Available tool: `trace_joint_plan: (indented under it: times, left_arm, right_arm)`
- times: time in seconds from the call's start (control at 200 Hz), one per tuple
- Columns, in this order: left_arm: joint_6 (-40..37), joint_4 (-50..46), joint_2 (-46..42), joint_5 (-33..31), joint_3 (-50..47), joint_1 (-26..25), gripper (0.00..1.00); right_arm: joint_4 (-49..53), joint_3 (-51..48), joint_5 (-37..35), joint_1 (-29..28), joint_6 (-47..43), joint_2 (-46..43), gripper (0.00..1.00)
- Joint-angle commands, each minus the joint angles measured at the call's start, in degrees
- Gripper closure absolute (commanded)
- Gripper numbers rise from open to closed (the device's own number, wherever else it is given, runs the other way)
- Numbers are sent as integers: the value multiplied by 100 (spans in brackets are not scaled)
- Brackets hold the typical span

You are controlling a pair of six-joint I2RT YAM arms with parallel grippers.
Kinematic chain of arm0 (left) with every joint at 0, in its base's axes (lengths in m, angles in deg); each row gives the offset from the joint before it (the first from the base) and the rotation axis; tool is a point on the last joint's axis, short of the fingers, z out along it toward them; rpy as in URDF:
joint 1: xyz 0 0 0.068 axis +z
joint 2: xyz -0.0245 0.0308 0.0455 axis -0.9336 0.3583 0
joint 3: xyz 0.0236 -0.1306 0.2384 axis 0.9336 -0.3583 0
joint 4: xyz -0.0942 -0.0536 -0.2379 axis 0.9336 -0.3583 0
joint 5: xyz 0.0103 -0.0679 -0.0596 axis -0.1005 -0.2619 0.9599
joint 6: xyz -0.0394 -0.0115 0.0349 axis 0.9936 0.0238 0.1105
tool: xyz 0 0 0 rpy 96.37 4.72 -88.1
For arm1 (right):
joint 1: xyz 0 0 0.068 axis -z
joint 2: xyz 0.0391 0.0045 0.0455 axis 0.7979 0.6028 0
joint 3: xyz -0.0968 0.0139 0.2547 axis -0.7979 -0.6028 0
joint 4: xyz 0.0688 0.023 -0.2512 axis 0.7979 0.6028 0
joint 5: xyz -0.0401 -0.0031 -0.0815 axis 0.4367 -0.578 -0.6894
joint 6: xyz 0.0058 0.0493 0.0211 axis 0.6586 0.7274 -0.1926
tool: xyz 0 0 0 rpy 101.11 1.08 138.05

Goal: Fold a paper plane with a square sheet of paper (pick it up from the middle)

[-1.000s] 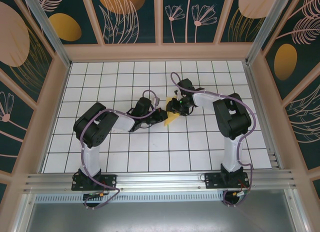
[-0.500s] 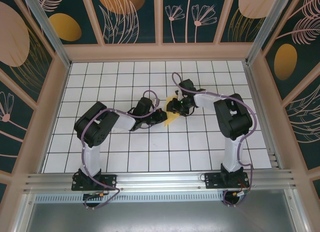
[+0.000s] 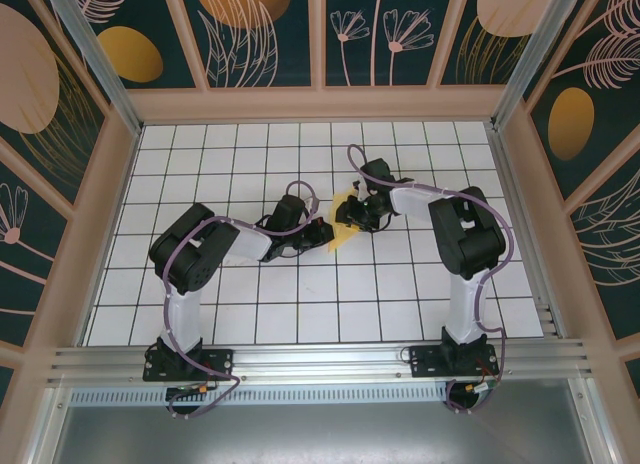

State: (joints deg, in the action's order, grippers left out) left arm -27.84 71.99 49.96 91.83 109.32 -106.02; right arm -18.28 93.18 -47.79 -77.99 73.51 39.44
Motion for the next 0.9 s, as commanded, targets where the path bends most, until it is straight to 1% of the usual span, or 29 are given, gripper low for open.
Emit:
trace_joint_plan:
  times: [0.0, 0.295, 0.555, 0.896]
  left_arm:
    - [-146, -180, 99, -44, 100, 42, 95]
    - [-157, -243, 48, -95, 92, 46, 95]
    - [-179, -200, -382, -195, 87, 76, 92]
    - [-182, -208, -100, 26, 311, 75, 92]
  right_arm:
    - [682, -308, -1004, 1, 19, 788, 62]
    - [797, -225, -1114, -25, -40, 924, 63]
    - [876, -141, -1184, -85, -74, 1044, 63]
    - [903, -67, -1200, -108, -48, 1079, 63]
